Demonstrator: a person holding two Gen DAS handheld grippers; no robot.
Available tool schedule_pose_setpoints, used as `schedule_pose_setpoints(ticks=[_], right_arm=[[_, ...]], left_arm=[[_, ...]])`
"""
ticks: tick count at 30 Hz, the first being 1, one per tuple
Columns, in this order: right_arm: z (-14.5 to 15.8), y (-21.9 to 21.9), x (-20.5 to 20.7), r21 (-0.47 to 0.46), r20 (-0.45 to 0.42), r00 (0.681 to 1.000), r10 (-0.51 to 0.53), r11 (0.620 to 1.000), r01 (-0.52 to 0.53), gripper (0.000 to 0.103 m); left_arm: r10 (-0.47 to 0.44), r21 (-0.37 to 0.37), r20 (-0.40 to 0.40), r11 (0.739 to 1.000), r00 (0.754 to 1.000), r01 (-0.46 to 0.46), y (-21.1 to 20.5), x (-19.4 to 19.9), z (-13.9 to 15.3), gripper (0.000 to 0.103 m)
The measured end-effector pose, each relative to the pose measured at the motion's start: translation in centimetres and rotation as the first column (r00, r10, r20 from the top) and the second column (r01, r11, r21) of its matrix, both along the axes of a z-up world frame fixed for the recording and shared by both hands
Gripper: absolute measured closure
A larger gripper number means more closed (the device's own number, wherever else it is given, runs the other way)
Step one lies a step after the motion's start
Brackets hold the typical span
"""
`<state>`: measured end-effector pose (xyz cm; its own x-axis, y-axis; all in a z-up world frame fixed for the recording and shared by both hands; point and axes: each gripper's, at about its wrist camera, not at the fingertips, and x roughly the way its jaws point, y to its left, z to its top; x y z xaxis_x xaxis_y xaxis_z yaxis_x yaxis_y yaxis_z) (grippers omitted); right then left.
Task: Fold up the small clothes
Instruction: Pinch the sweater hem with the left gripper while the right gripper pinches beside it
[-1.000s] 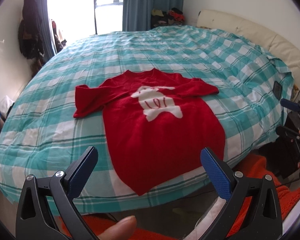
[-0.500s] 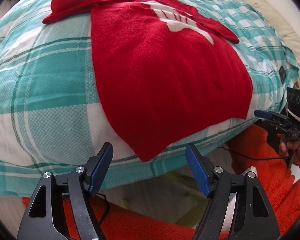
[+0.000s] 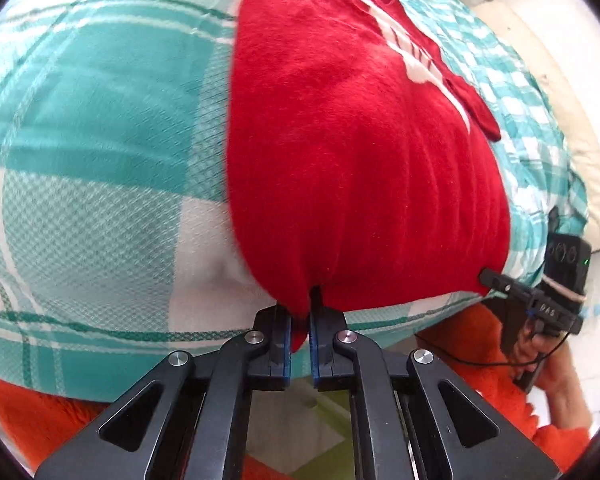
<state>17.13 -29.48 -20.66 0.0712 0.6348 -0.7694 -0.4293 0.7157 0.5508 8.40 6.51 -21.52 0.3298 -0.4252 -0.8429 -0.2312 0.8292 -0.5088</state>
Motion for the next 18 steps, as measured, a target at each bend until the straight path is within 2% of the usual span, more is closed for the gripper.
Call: schedule_pose_setpoints(ticks=[3,7,10,12,14,18], right_arm=[[1.2,0.1,-0.7,-0.073,0.005,1.0,0.014,0.997,-0.013,0.095],[2.2,-1.4,-2.1,-0.111,-0.012,1.0,-0.018,0.994,0.016,0.095],[1.1,-2.3,-2.0,-0.126,-0.051,0.996,-0.068,0.99,0.061,0.095],[-0.4,-2.7,-1.5,-0.142,-0.092,0.99,-0.106,0.986,0.093,0.095],[-1.6,-2.7,-1.0,-0.167,-0.106,0.987,-0.123,0.98,0.104,0.095],[-2.1,-2.1,-0.4,-0.2,-0.097,0.988,-0.122,0.975,0.101,0.096]], left_arm=[[-0.047,0.003,-0.01,0.999,0.999,0.047,-0.2,-1.1,0.7,0.099],[-0.11,0.045,-0.047,0.993,0.993,0.113,-0.4,-1.2,0.7,0.1],[-0.088,0.103,-0.112,0.99,0.99,0.1,-0.5,-0.2,-0.5,0.1],[-0.064,0.116,-0.141,0.99,0.988,0.081,-0.8,0.5,-1.2,0.099],[-0.045,0.132,-0.155,0.989,0.987,0.066,-0.9,0.9,-1.4,0.099],[-0.008,0.151,-0.149,0.988,0.989,0.031,-1.1,0.8,-1.4,0.099]])
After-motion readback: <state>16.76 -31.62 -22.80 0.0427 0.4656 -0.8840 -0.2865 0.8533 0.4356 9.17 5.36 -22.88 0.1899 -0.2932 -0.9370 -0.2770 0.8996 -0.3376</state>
